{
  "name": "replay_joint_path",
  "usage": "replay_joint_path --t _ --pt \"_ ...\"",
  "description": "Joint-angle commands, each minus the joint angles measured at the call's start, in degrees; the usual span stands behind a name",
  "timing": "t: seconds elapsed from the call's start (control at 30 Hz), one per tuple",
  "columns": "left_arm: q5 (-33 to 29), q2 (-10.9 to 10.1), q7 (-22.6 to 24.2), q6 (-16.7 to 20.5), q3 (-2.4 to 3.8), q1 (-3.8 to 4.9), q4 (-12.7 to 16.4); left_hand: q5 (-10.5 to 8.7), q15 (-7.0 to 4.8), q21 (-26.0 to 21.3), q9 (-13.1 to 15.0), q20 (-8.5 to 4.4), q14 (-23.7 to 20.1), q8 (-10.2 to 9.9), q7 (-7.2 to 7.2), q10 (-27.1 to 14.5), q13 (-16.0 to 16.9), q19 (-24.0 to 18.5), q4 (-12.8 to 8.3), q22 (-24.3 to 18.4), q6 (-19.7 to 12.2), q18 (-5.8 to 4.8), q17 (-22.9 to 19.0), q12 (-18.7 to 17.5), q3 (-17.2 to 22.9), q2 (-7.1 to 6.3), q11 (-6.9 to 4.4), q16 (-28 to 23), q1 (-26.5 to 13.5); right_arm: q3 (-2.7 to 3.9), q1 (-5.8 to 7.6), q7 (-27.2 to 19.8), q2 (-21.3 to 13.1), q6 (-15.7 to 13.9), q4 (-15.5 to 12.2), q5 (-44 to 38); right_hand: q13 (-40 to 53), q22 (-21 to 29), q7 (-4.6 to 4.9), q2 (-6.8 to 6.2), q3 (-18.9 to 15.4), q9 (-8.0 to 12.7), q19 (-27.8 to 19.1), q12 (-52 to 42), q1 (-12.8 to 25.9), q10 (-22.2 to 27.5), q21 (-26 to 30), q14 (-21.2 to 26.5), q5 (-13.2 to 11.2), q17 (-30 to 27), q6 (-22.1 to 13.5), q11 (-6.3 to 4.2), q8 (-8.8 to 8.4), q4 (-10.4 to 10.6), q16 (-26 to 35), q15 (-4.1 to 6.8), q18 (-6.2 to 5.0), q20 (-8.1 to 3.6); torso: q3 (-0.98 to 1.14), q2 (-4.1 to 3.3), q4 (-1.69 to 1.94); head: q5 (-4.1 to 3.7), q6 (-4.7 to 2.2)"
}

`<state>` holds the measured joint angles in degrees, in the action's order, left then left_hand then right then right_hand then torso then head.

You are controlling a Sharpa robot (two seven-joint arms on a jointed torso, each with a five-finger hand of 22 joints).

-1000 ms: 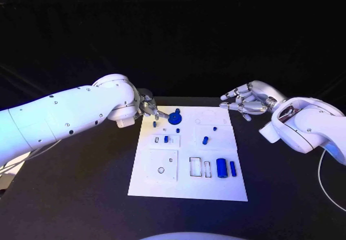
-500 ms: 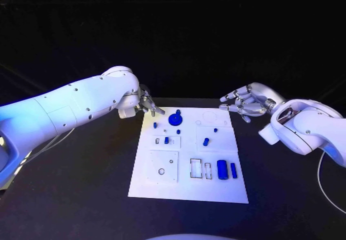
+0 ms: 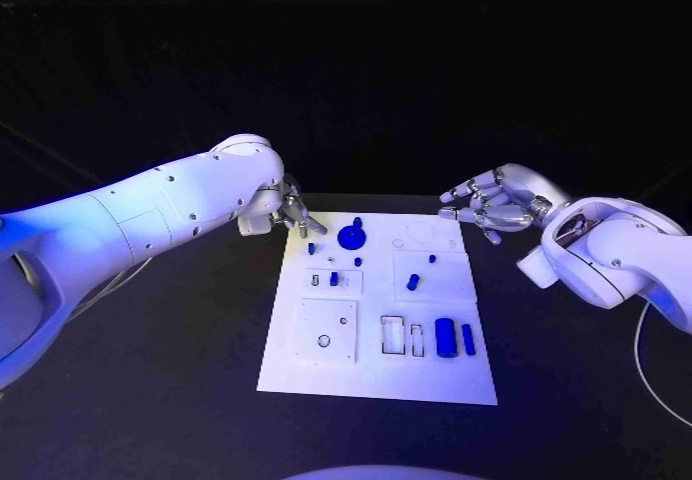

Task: Assemble the parts on the task board

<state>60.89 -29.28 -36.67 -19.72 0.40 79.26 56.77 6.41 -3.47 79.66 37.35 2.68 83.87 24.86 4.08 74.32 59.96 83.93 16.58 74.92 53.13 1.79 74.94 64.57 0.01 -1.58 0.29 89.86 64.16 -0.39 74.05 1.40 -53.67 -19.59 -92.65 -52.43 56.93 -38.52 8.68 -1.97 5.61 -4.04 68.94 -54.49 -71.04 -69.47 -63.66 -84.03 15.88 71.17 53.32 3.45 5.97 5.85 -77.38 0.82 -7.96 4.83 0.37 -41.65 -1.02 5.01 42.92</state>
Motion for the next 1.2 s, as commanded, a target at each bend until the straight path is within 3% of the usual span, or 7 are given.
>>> replay_joint_path --t 0.03,0.43,1.2 --pt "0.75 0.23 0.84 -2.98 -0.02 -0.02 -0.26 0.19 -0.09 0.4 -0.09 0.0 6.13 0.28 0.06 0.11 0.08 1.89 0.05 6.62 0.43 0.89 15.06 0.29 -0.39 0.53 -0.33 0.14 0.13 0.0 -0.06 -0.42 0.08 0.49 0.0 -0.1 0.0 0.05 -0.07 0.23 -0.01 0.06 -0.11 -0.18 -0.21 0.37 0.18 -2.13 0.24 -0.01 -0.26 0.01 0.32 0.26 0.25 0.27 -1.09 0.01 0.06 0.02 0.04 0.03 0.12" --pt "0.65 0.36 0.71 -5.48 -0.07 -0.1 -0.42 0.26 -0.39 0.74 -0.09 -0.28 6.13 0.97 -0.3 0.45 0.4 2.09 -0.27 6.98 0.95 0.8 15.06 0.72 -0.59 1.33 -0.66 0.14 1.46 0.0 -0.06 -0.39 0.07 0.55 0.0 -0.19 0.01 0.03 -0.07 0.26 -0.01 0.06 -0.08 -0.22 -0.32 0.36 0.19 -2.15 0.34 0.01 -0.26 0.0 0.33 0.24 0.24 0.27 -1.08 0.01 0.06 0.05 0.03 0.19 0.32" --pt "0.16 1.11 1.29 -5.22 -0.61 -0.74 -1.26 0.42 -0.59 0.8 -0.16 -0.5 6.13 1.56 -0.5 0.6 0.42 2.16 -0.5 7.14 1.14 0.76 15.06 0.84 -0.23 2.58 -0.87 0.14 3.6 0.0 -0.06 -0.38 -0.12 0.57 -0.11 -0.2 -0.05 0.26 -0.07 0.35 0.01 0.06 -0.12 -0.2 -0.54 0.4 0.33 -2.14 0.49 -0.1 -0.26 -0.01 0.35 0.21 0.34 0.28 -1.12 0.0 0.07 0.03 0.03 0.14 0.61"
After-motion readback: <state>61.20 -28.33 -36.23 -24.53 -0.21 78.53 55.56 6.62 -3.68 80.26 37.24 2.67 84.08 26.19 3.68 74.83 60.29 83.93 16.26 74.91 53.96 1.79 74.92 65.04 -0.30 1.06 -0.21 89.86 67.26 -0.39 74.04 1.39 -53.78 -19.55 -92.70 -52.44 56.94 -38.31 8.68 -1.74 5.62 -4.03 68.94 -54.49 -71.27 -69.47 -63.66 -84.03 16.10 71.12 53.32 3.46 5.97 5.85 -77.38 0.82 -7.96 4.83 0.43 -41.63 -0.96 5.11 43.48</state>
